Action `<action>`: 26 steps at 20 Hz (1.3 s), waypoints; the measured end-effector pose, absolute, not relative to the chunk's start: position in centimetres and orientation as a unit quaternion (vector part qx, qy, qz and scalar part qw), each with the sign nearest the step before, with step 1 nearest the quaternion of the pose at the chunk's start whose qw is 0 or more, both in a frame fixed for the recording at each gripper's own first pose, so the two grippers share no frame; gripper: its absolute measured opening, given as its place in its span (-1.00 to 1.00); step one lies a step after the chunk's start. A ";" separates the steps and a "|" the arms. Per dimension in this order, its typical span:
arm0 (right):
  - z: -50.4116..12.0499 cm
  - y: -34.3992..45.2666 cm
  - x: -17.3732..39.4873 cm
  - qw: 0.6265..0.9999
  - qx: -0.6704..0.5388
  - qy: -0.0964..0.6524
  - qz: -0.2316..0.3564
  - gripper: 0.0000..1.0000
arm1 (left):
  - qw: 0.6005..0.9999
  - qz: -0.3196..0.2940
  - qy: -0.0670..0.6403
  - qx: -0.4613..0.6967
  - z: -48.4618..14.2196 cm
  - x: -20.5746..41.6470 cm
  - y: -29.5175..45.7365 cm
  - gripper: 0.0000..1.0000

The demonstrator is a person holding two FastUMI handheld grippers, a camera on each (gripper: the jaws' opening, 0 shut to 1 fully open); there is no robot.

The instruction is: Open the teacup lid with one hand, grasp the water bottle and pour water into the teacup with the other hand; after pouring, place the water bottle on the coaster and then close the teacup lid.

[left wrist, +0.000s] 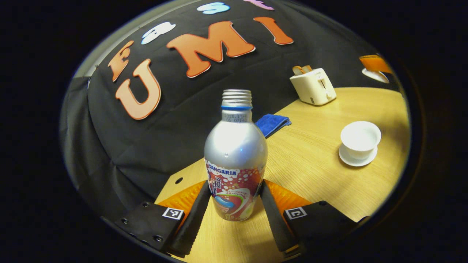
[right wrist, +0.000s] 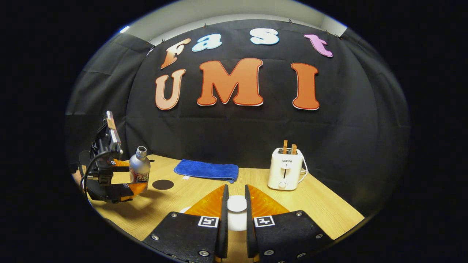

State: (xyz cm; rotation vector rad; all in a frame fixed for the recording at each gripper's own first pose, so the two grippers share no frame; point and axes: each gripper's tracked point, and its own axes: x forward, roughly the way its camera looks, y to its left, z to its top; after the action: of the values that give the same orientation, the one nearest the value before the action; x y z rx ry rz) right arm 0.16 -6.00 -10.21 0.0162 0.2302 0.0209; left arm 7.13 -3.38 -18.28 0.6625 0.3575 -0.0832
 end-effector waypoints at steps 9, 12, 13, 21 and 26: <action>-10.7 -7.9 -0.5 0.993 0.024 0.114 0.003 -0.58 | 0.873 -0.074 0.158 0.455 -19.0 7.7 -6.5 0.72; -10.9 -8.7 -0.7 0.993 0.022 0.115 -0.003 -0.58 | 0.853 -0.086 0.156 0.491 -19.1 7.5 -7.1 0.70; -10.9 -9.1 -0.7 0.993 0.021 0.115 -0.004 -0.58 | 0.848 -0.091 0.154 0.500 -19.1 7.5 -7.3 0.69; -11.5 -11.4 -1.2 0.993 0.014 0.116 -0.027 -0.58 | 0.800 -0.111 0.122 0.577 -18.6 8.7 -10.0 0.69; -12.2 -12.6 -1.5 0.992 0.019 0.123 -0.036 -0.58 | 0.753 -0.111 0.092 0.641 -17.7 9.3 -10.3 0.67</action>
State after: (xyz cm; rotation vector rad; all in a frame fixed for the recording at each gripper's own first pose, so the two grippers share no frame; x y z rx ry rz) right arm -1.53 -12.58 -12.23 0.0385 0.2460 -0.0726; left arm 9.26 -10.28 -17.69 1.4001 0.2012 -0.2427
